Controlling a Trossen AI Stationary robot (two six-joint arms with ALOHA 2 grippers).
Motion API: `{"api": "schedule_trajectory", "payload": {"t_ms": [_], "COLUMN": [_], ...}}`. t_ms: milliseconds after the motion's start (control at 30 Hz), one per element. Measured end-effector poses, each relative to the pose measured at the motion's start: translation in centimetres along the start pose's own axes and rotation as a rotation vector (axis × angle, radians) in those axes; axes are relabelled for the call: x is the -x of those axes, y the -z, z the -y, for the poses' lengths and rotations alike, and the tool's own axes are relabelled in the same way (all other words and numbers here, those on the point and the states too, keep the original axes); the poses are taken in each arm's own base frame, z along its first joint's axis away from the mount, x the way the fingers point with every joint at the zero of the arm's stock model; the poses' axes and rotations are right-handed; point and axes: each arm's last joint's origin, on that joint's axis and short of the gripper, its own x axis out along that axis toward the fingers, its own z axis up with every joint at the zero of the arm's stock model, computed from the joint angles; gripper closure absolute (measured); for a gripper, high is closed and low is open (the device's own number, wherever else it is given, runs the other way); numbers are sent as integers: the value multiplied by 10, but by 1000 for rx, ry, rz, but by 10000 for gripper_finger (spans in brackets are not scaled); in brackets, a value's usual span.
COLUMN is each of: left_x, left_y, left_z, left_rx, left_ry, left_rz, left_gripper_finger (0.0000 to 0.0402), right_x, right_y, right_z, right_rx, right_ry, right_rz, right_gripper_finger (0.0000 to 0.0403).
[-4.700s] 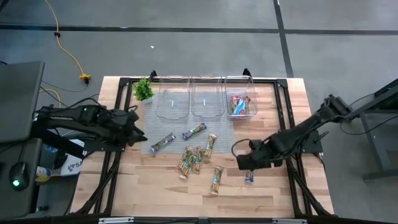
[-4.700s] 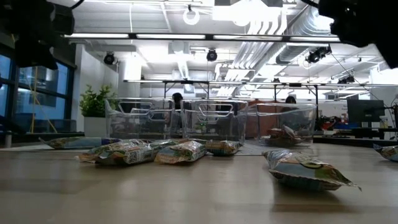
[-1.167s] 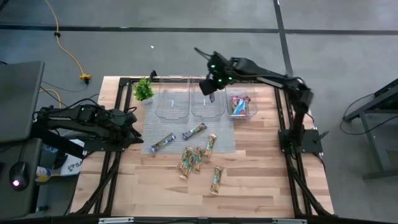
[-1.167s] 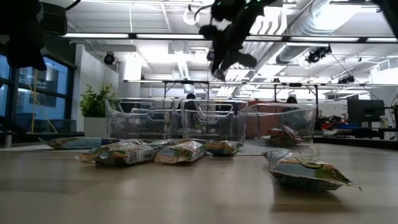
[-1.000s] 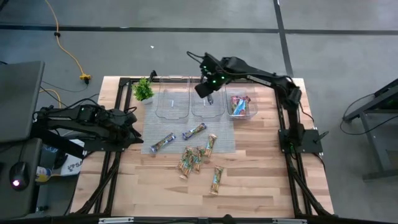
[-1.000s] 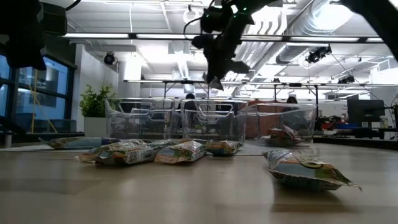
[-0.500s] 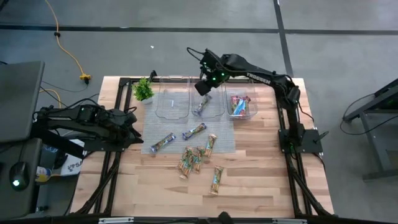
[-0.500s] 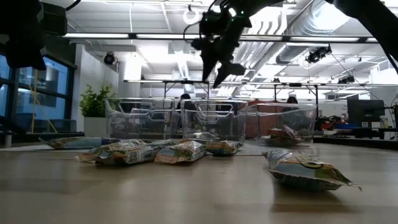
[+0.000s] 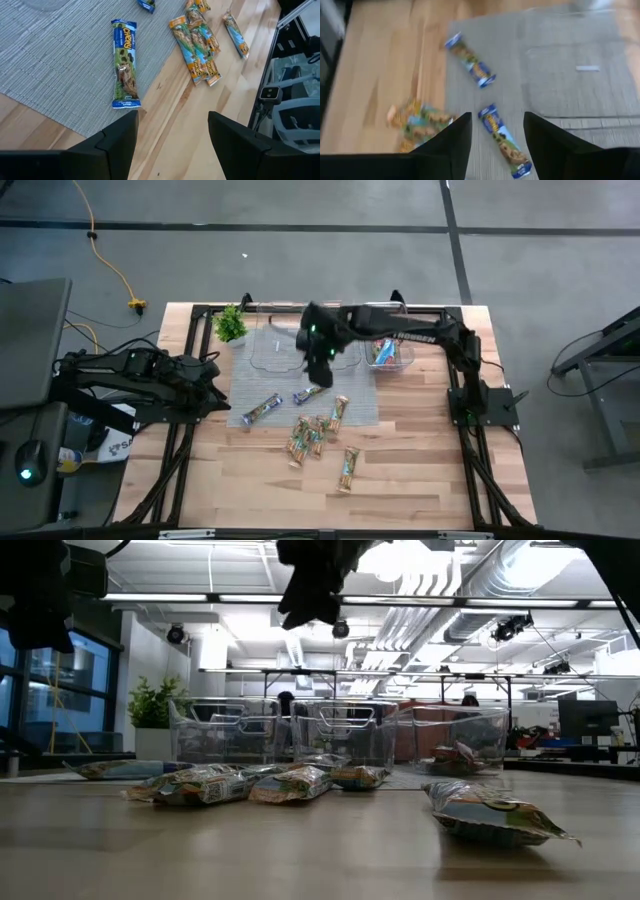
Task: Pick and place Granola Bars by type
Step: Put the blue granola bar into the middle transparent bin
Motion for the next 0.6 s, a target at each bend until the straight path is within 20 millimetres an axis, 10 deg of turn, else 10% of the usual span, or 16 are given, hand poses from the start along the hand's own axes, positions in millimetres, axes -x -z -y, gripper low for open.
{"api": "schedule_trajectory", "payload": {"t_ms": [233, 600], "left_x": [0, 0], "left_y": [0, 0], "left_z": [0, 0], "left_rx": [20, 19], "left_ry": [0, -2], "left_rz": [0, 3], "left_gripper_finger": [170, 170], "right_x": [-12, -83], "right_y": [5, 38], "right_z": [-39, -28], "right_rx": [334, 336], "right_ry": [117, -5], "right_rz": [-84, -288], "right_gripper_finger": [218, 201]}}
